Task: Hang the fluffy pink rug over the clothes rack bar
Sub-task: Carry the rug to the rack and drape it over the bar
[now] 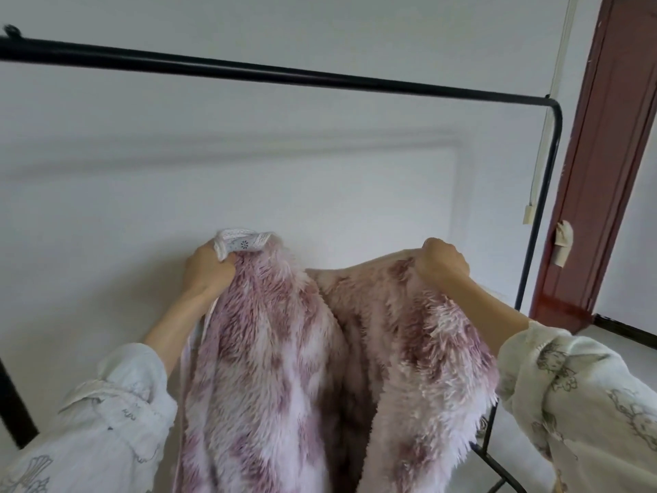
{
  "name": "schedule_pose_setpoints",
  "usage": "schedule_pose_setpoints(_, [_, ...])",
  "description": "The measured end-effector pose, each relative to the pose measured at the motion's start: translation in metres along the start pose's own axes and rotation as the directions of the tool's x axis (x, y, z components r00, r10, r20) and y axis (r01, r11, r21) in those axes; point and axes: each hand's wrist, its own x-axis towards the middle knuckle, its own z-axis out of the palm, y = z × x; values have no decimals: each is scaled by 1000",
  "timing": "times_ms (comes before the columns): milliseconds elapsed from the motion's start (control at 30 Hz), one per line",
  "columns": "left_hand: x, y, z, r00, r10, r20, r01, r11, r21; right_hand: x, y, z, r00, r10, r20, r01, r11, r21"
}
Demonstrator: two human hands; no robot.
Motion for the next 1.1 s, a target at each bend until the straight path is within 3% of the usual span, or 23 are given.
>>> schedule_pose_setpoints(67, [-3,0,-5,999,-5,54,14,986,-165,-3,-5,5,994,42,98,-66,965,253])
schedule_pose_setpoints(167, [-8,6,-13,991,46,127,-3,948,-319,-14,-17,11,981,18,192,-96,910,404])
schedule_pose_setpoints(233, [-11,13,-19,980,100,170,-30,927,-373,-22,-29,11,975,-114,191,25,910,413])
schedule_pose_setpoints(300, [-16,20,-26,962,174,211,-80,916,-394,-38,-44,5,952,-262,155,124,799,588])
schedule_pose_setpoints(367, [-20,30,-29,927,270,262,-143,897,-419,-51,-56,-1,885,-435,167,206,686,698])
schedule_pose_setpoints(467, [-26,43,-35,844,423,329,-266,864,-428,-65,-72,-4,754,-603,261,307,675,671])
schedule_pose_setpoints(567, [-33,55,-38,772,524,360,-356,826,-438,-73,-80,-12,698,-636,330,323,690,648])
schedule_pose_setpoints(667, [-36,63,-39,744,574,342,-403,794,-455,-76,-80,-17,667,-649,367,386,722,574])
schedule_pose_setpoints(767, [-37,67,-39,743,600,296,-426,765,-483,-81,-83,-21,734,-599,321,343,734,586])
schedule_pose_setpoints(933, [-29,64,-34,850,513,117,-423,798,-429,-77,-96,-31,854,-496,154,230,627,744])
schedule_pose_setpoints(1000, [-34,56,-34,841,477,254,-363,847,-389,-75,-105,-38,889,-451,79,231,590,774])
schedule_pose_setpoints(1100, [-51,39,-31,714,353,604,-206,931,-301,-74,-119,-51,918,-396,19,191,484,854])
